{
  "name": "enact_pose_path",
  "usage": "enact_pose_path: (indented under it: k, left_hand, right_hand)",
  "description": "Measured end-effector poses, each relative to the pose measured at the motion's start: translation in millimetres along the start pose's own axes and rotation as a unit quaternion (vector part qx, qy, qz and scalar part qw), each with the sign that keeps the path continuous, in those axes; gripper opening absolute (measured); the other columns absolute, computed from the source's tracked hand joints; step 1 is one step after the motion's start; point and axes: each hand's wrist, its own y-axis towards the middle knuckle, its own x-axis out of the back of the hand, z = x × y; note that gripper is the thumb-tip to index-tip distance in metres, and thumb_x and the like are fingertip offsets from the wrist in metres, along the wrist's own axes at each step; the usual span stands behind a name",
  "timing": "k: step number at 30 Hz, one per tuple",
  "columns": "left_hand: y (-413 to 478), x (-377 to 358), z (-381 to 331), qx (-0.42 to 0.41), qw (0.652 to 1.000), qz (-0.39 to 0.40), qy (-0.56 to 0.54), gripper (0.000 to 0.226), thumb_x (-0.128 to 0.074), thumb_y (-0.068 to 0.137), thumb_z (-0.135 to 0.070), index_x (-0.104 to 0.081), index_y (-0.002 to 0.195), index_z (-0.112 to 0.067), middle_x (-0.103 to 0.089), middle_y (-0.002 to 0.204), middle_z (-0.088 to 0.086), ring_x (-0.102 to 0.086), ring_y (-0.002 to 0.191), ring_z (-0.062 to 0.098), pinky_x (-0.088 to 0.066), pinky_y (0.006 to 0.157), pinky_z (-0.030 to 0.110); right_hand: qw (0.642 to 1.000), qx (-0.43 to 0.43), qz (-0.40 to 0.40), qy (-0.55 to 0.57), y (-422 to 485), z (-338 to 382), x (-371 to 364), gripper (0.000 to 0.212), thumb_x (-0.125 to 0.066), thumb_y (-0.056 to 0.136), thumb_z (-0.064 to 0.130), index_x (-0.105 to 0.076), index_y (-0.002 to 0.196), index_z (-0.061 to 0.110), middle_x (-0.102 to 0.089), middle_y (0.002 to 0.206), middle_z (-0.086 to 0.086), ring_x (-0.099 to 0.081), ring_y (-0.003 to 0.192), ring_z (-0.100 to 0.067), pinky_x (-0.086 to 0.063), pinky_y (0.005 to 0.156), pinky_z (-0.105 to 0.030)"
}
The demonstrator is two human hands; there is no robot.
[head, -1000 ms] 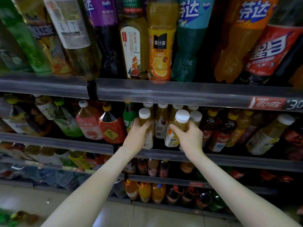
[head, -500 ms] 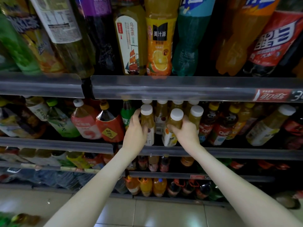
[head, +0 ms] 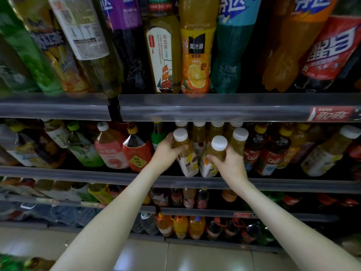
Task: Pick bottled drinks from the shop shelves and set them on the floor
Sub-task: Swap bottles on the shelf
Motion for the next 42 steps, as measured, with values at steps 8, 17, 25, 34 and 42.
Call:
enact_pose_path:
  k: [8, 17, 25, 34, 42]
  left_hand:
    - [5, -11, -6, -0.062, 0.989, -0.004, 0.134, 0.043, -0.061, 0.092, -0.015, -0.045, 0.131, -0.012, -0.058, 0.115, -0.002, -0.057, 0.105, 0.016, -0.042, 0.075, 0.011]
    - [-12, -25, -5, -0.064, 0.964, -0.100, 0.238, 0.063, -0.048, 0.095, 0.000, -0.015, 0.148, 0.000, -0.060, 0.107, 0.027, -0.063, 0.077, 0.035, -0.041, 0.058, 0.028]
    - [-32, -63, -3, -0.092, 0.921, -0.158, 0.344, 0.091, -0.063, 0.082, 0.001, -0.003, 0.147, -0.021, -0.021, 0.148, 0.036, -0.034, 0.127, 0.055, -0.046, 0.092, 0.053]
    - [-31, -48, 16, -0.132, 0.806, -0.167, 0.553, 0.107, -0.088, 0.057, -0.011, -0.029, 0.146, -0.016, -0.036, 0.142, 0.037, -0.040, 0.130, 0.049, -0.031, 0.107, 0.055]
    - [-32, -41, 15, -0.099, 0.797, -0.146, 0.578, 0.106, -0.094, 0.049, -0.026, -0.044, 0.142, -0.017, -0.038, 0.142, 0.035, -0.041, 0.130, 0.048, -0.033, 0.105, 0.057]
  right_hand:
    - [1.000, -0.007, 0.016, -0.004, -10, -5, 9, 0.048, -0.075, 0.080, 0.040, -0.053, 0.117, 0.018, -0.062, 0.103, 0.009, -0.056, 0.099, -0.012, -0.041, 0.078, -0.022]
    - [0.998, -0.016, -0.031, -0.043, -20, -6, 13, 0.050, -0.075, 0.081, 0.038, -0.052, 0.116, 0.011, -0.064, 0.109, -0.005, -0.060, 0.103, -0.027, -0.042, 0.075, -0.027]
    - [0.950, 0.111, -0.023, -0.291, 1, 27, 8, 0.085, -0.070, 0.081, 0.009, -0.023, 0.150, 0.018, -0.039, 0.142, -0.016, -0.044, 0.122, -0.035, -0.039, 0.099, -0.043]
    - [0.776, 0.233, -0.040, -0.584, 1, 16, 9, 0.091, -0.083, 0.050, 0.023, -0.054, 0.137, 0.028, -0.054, 0.140, -0.008, -0.051, 0.128, -0.027, -0.038, 0.107, -0.049]
    - [0.767, 0.284, -0.091, -0.569, 6, 15, 17, 0.052, -0.079, 0.060, 0.019, -0.070, 0.111, 0.029, -0.065, 0.125, -0.005, -0.059, 0.120, -0.021, -0.034, 0.102, -0.045]
